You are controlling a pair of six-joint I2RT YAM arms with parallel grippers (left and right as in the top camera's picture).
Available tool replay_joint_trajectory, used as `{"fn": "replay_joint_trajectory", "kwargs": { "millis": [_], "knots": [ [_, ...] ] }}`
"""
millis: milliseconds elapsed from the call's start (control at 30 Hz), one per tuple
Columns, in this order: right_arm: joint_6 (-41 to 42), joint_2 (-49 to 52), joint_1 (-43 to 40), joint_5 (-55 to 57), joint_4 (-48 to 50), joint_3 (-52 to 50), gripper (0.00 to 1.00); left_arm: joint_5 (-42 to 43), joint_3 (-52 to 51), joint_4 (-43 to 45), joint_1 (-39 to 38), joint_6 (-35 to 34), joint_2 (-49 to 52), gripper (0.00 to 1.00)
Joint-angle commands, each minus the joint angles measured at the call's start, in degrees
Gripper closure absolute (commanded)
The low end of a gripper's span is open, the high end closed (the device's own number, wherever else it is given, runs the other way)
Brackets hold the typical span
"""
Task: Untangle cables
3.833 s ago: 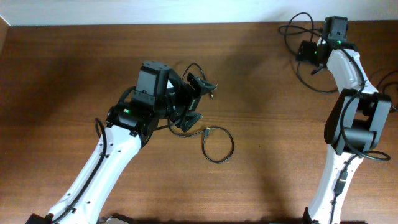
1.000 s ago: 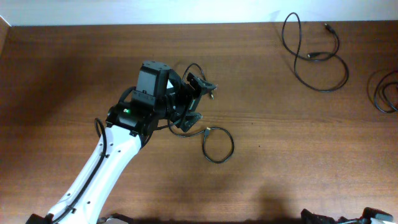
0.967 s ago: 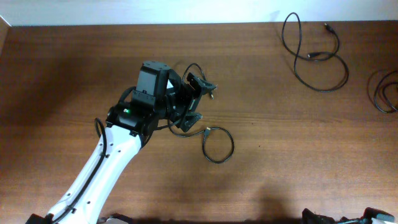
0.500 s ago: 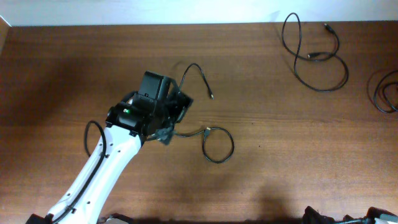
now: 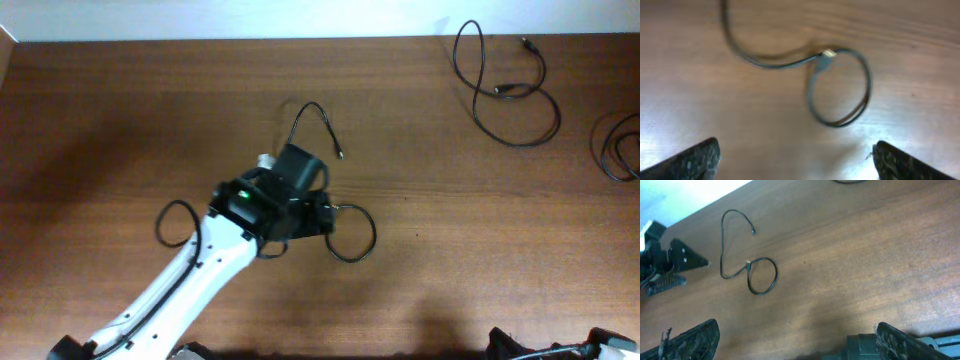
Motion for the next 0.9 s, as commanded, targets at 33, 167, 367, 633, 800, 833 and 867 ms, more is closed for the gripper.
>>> {"fn": "replay_joint_trajectory", "kwargs": {
  "millis": [33,167,367,633,800,833,867],
  "knots": [
    [0.68,-0.46,-0.33,0.5,-2.23,-2.29,0.01,-5.27,0.0,4.52,-1.97,2.36,3.61,0.01],
    [0.7,-0.46,-0.33,0.48,-2.01,-3.8,0.02,-3.96,-0.02,5.7,-2.69,-0.9,8.44,0.01],
    [2.19,-0.46,-0.33,0.48,-1.07,-3.96,0.01,-5.25,-0.02,12.85,-2.99,40.57,16.98,0.01],
    [2.19,-0.46,-0.33,0.5,-0.79,-3.96,0.01,-4.87,-0.02,17.92,-2.99,46.58,29.11,0.15],
    [2.19,-0.46,-0.33,0.52,-0.28,-3.96,0.01,4.13,-0.02,17.86,-2.99,46.58,30.18,0.89],
    [2.19,-0.46,-0.33,0.5,-0.31,-3.96,0.02,4.31,0.0,17.46,-2.99,46.58,30.18,1.0],
    [2.19,-0.46,-0.33,0.5,-0.33,-3.96,0.01,3.98,0.09,16.76,-2.99,46.58,30.1,1.0]
  ]
}}
